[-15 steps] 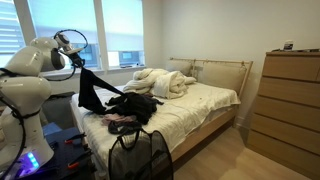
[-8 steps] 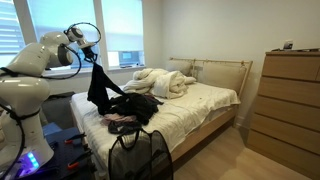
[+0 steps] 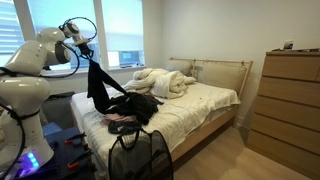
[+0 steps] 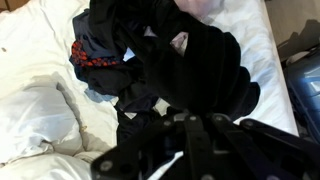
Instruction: Put the black sweater in the laundry basket
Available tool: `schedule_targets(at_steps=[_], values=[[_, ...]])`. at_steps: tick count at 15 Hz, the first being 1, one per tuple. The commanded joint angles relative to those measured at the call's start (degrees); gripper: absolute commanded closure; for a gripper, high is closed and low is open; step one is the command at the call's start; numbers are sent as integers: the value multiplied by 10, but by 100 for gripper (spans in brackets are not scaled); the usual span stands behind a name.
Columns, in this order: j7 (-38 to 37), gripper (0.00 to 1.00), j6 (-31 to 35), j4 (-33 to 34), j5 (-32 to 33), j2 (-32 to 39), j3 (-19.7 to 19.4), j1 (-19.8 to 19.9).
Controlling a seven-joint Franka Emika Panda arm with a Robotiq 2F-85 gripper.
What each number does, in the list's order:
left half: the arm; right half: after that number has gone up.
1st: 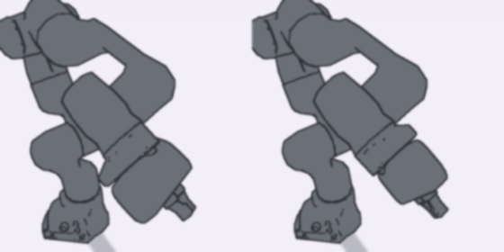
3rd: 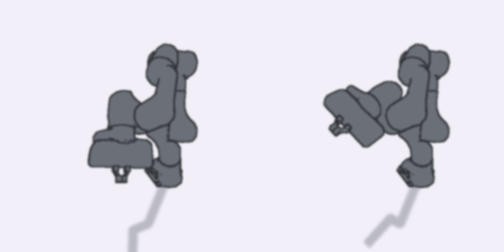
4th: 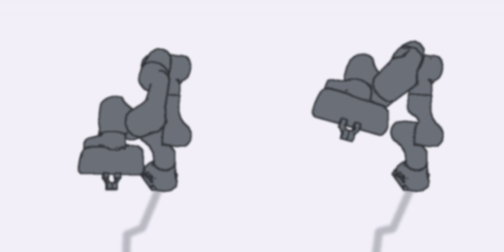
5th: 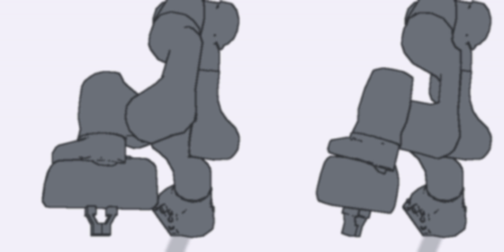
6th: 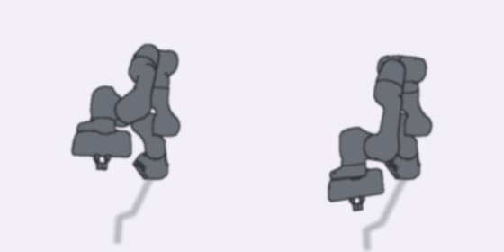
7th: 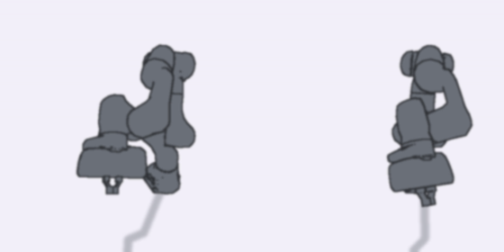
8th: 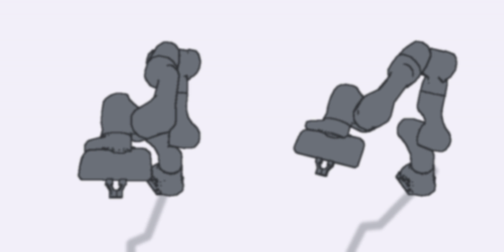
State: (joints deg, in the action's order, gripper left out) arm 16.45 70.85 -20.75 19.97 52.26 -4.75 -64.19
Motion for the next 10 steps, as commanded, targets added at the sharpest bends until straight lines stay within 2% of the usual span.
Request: schedule_targets(at_steps=[1,9,10], values=[[-4,94,6,-18,-1,-9,0,-3],[0,94,-4,5,0,10,0,-1],[0,98,-4,5,0,10,0,-1]])
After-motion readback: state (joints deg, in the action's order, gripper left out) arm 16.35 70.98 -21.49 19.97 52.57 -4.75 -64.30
